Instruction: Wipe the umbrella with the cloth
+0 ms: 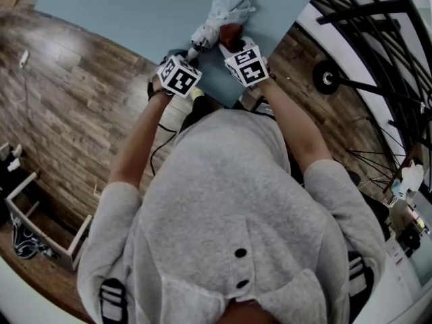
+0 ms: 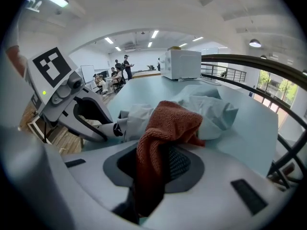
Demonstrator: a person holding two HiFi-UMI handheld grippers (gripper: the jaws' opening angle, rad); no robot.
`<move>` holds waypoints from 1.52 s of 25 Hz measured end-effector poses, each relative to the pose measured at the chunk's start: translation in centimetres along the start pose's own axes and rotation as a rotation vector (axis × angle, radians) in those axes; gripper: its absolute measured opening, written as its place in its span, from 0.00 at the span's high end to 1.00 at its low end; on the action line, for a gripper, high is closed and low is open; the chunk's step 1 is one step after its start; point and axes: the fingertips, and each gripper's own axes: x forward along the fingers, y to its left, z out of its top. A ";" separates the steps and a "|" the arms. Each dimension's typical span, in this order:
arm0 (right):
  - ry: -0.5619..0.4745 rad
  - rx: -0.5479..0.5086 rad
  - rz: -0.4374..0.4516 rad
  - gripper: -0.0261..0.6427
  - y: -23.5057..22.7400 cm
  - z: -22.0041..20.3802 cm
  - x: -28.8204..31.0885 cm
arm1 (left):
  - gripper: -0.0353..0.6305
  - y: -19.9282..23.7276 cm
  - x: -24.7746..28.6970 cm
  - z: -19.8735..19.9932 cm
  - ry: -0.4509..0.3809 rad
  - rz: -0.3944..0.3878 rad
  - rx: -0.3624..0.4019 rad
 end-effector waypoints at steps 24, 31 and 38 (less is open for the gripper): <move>0.002 0.018 0.422 0.80 8.8 3.8 -2.5 | 0.72 -0.1 0.0 0.1 -0.026 -0.018 -0.009; -0.072 0.093 0.647 0.80 9.2 9.2 -4.0 | 0.72 -0.1 -0.1 0.1 -0.037 -0.019 -0.016; 0.111 -0.019 0.323 0.80 2.3 7.0 0.5 | 0.72 0.1 -0.1 0.0 -0.036 -0.022 -0.013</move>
